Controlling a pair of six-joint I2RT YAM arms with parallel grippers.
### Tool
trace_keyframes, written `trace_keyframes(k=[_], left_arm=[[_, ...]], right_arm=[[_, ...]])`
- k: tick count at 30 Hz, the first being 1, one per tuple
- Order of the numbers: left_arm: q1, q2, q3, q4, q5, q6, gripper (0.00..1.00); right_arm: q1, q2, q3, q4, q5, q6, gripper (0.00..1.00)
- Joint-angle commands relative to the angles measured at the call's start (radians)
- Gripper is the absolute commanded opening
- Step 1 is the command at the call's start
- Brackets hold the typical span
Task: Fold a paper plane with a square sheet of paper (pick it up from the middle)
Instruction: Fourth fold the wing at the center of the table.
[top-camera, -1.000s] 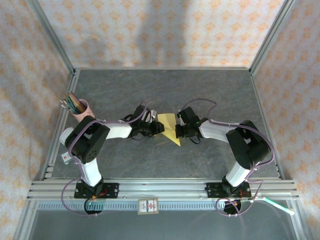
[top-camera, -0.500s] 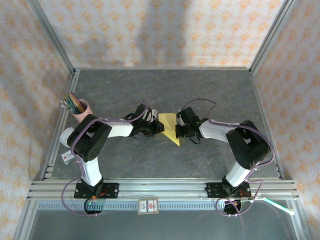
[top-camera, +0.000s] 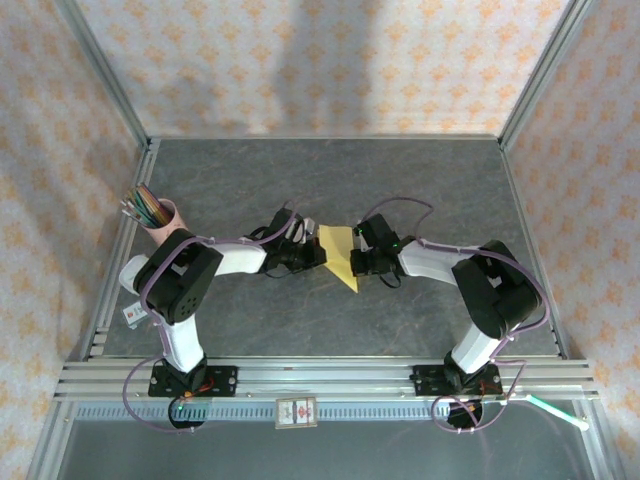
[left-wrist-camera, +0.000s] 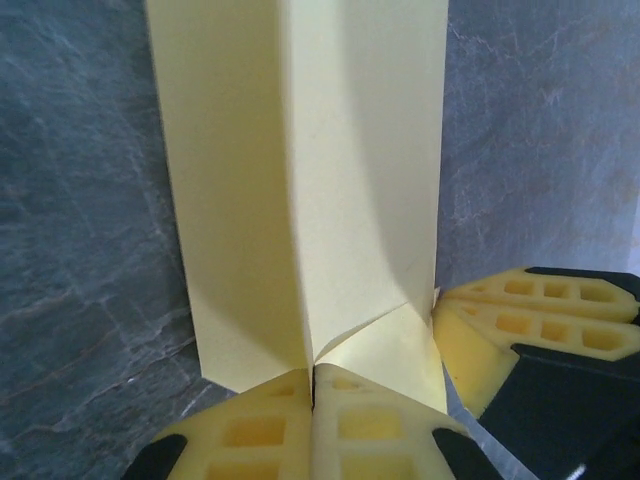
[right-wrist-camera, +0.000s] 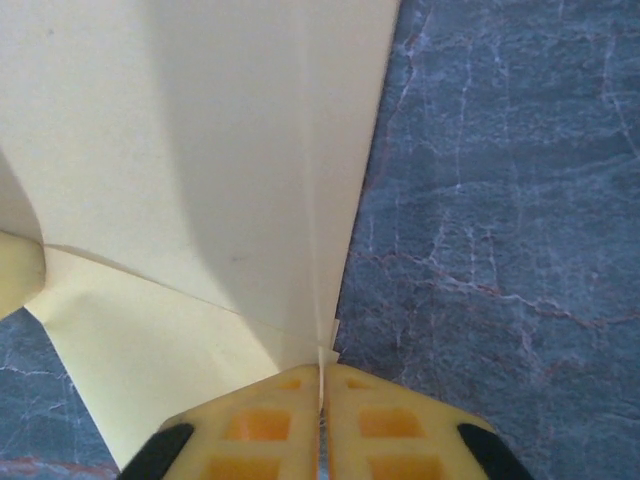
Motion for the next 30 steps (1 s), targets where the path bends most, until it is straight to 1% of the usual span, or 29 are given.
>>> trace_keyframes(k=[1,4,7,11,13,16,19,23,30], left_arm=[[0.005,-0.059,-0.017,-0.019,-0.041,-0.027,0.0],[0.006,-0.093,-0.033,-0.027,-0.062,-0.061,0.0],[0.006,-0.13,-0.049,-0.048,-0.096,-0.099,0.0],[0.007,-0.163,-0.065,-0.054,-0.121,-0.153,0.0],[0.004,-0.166,-0.061,-0.064,-0.12,-0.167,0.0],[0.006,-0.156,-0.049,-0.076,-0.111,-0.179,0.0],[0.007,-0.148,-0.042,-0.076,-0.098,-0.186,0.0],[0.007,-0.138,-0.03,-0.091,-0.092,-0.182,0.0],[0.006,-0.12,-0.006,-0.12,-0.073,-0.164,0.0]], right_arm=[[-0.008,-0.044,0.03,-0.032,0.041,-0.009,0.16],[0.006,-0.104,0.039,-0.051,0.084,-0.029,0.24],[0.039,-0.168,0.033,-0.057,0.129,-0.042,0.29],[0.124,-0.216,0.017,-0.024,0.15,-0.053,0.33],[0.175,-0.225,0.009,-0.002,0.185,-0.056,0.36],[0.237,-0.235,-0.023,0.061,0.219,-0.051,0.37],[0.271,-0.221,-0.054,0.133,0.242,-0.027,0.36],[0.296,-0.178,-0.078,0.197,0.28,-0.009,0.36],[0.304,-0.096,-0.105,0.271,0.326,0.012,0.35]])
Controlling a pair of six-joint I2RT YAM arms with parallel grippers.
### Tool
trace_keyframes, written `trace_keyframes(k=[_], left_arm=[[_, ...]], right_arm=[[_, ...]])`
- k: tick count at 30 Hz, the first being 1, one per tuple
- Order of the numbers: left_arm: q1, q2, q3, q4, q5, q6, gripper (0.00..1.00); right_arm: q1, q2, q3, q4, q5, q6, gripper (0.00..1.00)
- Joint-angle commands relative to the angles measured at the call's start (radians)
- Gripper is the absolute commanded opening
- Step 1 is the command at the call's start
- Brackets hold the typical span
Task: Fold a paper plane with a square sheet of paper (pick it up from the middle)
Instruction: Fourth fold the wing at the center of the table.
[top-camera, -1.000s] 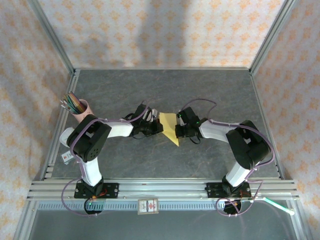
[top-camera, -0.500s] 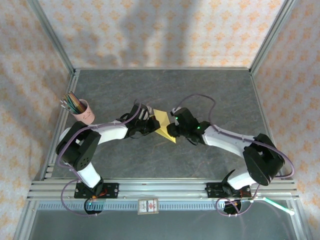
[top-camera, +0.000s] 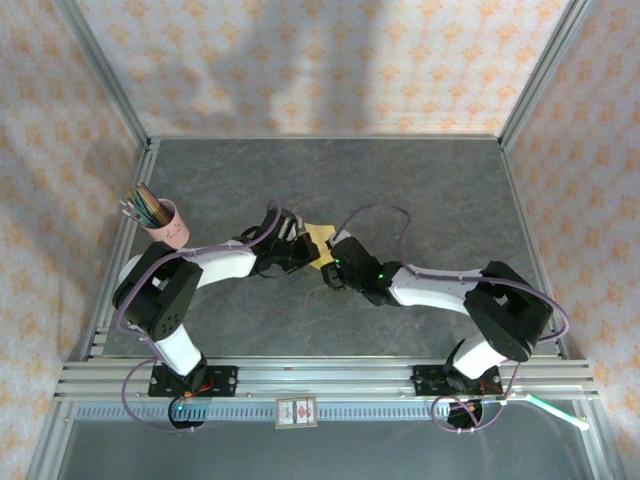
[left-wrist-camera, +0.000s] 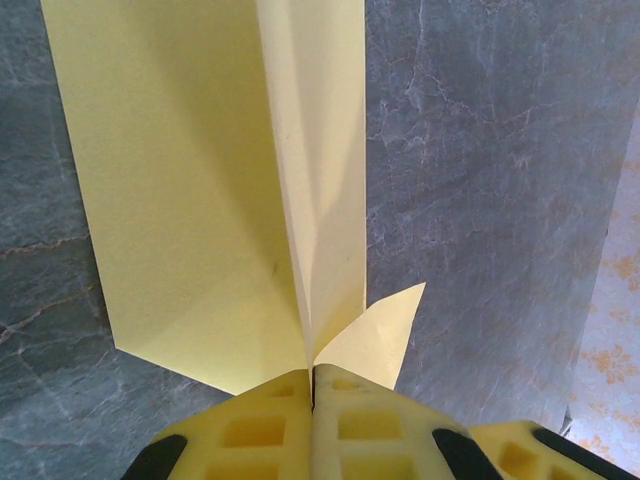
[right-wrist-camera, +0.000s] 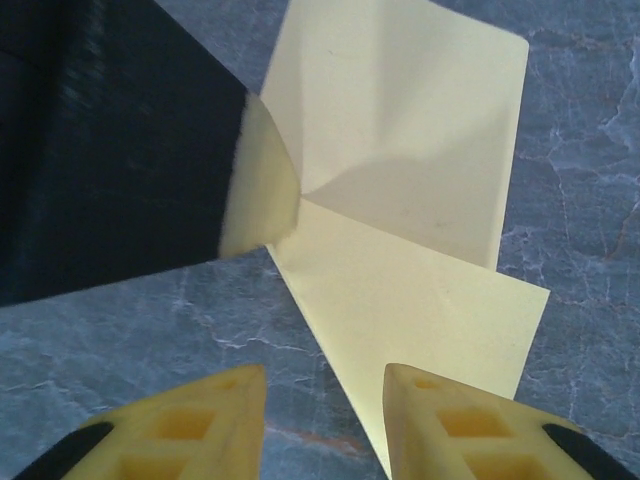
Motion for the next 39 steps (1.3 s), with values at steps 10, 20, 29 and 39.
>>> trace_keyframes(k=[10,20,29,39], left_arm=[[0.005,0.023,0.05,-0.07,0.019,0.02,0.0],[0.006,0.034,0.061,-0.078,0.029,0.031,0.0],[0.007,0.054,0.071,-0.085,0.041,0.045,0.0],[0.021,0.065,0.093,-0.121,0.082,0.068,0.0]], right_arm=[[0.012,0.098,-0.014,0.097,0.134,0.03,0.35],[0.019,0.127,-0.014,0.111,0.163,0.028,0.35],[0.025,0.12,-0.034,0.133,0.166,0.014,0.36],[0.026,0.055,-0.068,0.142,0.19,-0.065,0.4]])
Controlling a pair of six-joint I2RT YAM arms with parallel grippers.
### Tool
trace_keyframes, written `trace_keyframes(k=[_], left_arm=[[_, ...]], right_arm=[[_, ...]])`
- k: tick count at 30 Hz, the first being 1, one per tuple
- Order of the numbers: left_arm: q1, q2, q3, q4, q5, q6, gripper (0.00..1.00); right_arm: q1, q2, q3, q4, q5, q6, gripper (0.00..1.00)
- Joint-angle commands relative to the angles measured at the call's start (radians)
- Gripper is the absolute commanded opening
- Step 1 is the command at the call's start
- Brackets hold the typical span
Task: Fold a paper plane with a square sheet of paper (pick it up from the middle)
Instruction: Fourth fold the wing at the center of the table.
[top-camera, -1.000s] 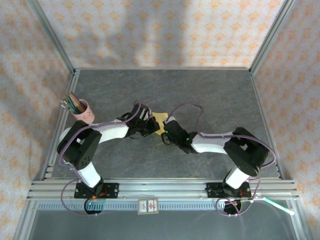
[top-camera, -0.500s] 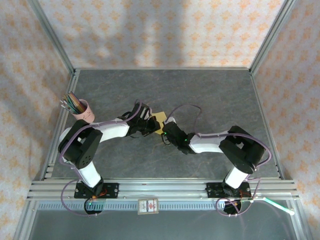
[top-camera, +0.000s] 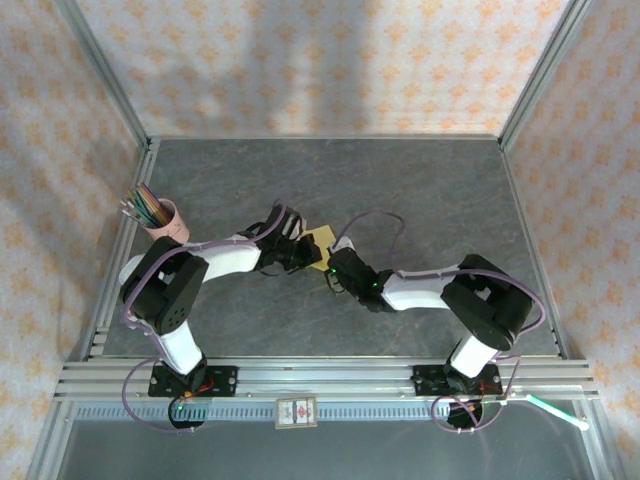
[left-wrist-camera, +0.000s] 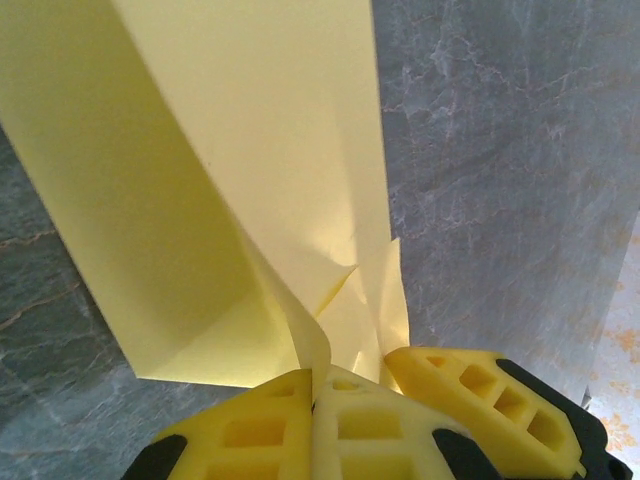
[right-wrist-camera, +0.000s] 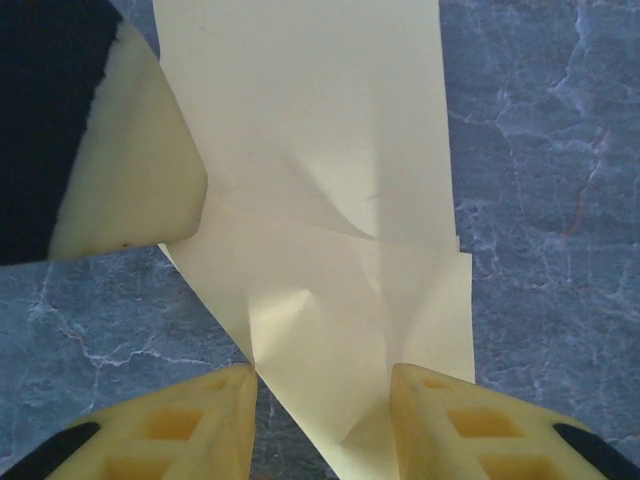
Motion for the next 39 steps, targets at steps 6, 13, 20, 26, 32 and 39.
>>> trace_keyframes(k=[6,13,20,26,32,39], left_arm=[[0.03,0.041,0.075,-0.095,0.07,0.061,0.0],[0.042,0.06,0.103,-0.122,0.094,0.079,0.0],[0.049,0.061,0.111,-0.135,0.101,0.086,0.0],[0.052,0.062,0.12,-0.144,0.1,0.093,0.0],[0.053,0.068,0.129,-0.157,0.1,0.104,0.0],[0.054,0.072,0.13,-0.159,0.101,0.106,0.0]], right_arm=[[0.016,-0.067,-0.025,0.026,0.036,-0.069,0.44],[0.048,-0.069,-0.02,0.018,0.061,-0.09,0.44],[0.054,-0.034,-0.006,0.002,0.094,-0.064,0.38],[0.065,0.009,0.011,-0.001,0.13,-0.048,0.38],[0.078,0.039,0.031,-0.006,0.189,-0.041,0.38],[0.079,0.062,0.049,-0.003,0.221,-0.039,0.33]])
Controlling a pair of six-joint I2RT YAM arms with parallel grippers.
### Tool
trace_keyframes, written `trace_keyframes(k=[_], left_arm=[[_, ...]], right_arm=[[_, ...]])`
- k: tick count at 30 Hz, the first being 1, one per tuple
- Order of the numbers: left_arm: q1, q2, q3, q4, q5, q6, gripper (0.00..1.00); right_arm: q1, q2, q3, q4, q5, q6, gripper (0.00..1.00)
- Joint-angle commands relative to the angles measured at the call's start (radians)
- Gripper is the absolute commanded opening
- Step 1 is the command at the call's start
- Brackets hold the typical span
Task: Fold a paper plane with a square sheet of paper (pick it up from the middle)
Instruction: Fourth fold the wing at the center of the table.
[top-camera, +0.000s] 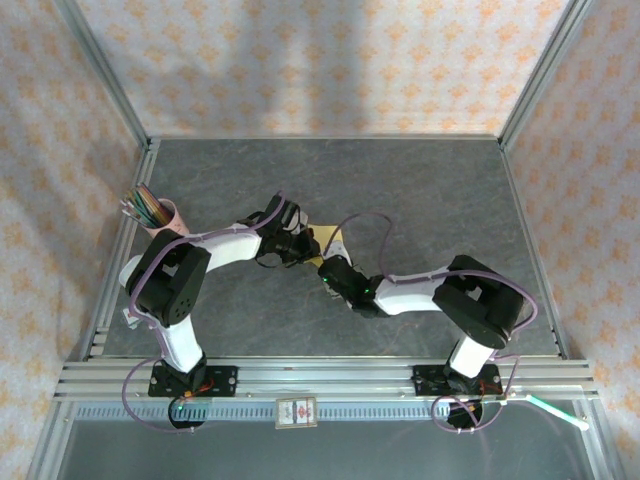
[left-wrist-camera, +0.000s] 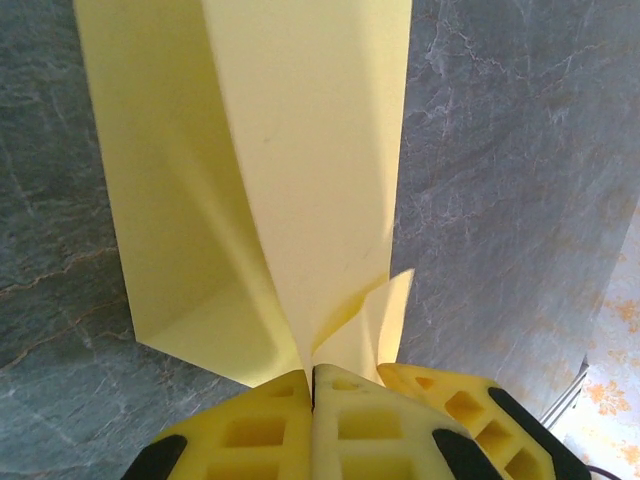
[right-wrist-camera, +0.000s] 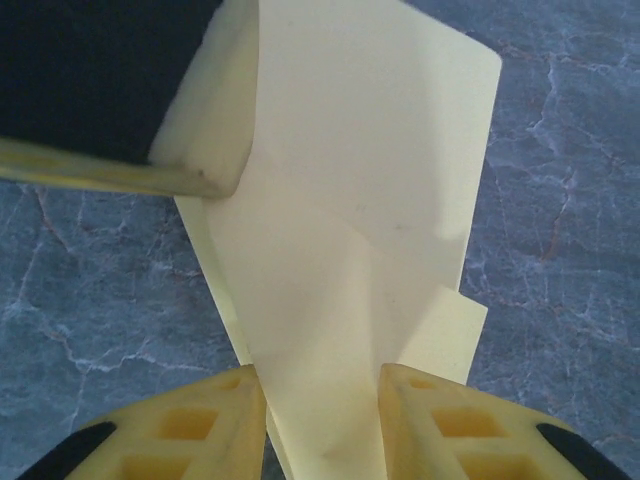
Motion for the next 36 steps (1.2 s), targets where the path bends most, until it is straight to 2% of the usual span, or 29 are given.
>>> trace_keyframes(k=[1,6,16,22,30,32,36], left_arm=[[0.008,0.016,0.027,-0.028,0.015,0.016,0.0],[0.008,0.017,0.03,-0.033,0.015,0.019,0.0],[0.008,0.023,0.03,-0.035,0.013,0.026,0.0],[0.01,0.028,0.03,-0.035,0.01,0.032,0.0],[0.019,0.018,0.023,-0.033,0.001,0.038,0.0],[0.025,0.005,0.027,-0.047,-0.016,0.052,0.06],[0.045,-0.051,0.038,-0.078,-0.064,0.091,0.24]], right_arm=[[0.004,0.019,0.026,-0.007,0.058,0.014,0.32],[0.006,0.027,0.035,-0.002,0.058,0.012,0.33],[0.006,0.031,0.033,0.009,0.05,0.004,0.26],[0.006,0.037,0.024,0.016,0.047,0.003,0.2],[0.007,0.041,0.006,0.032,0.038,0.002,0.06],[0.007,0.03,-0.004,0.039,0.03,0.002,0.04],[0.006,-0.012,-0.048,0.072,-0.015,0.002,0.01]])
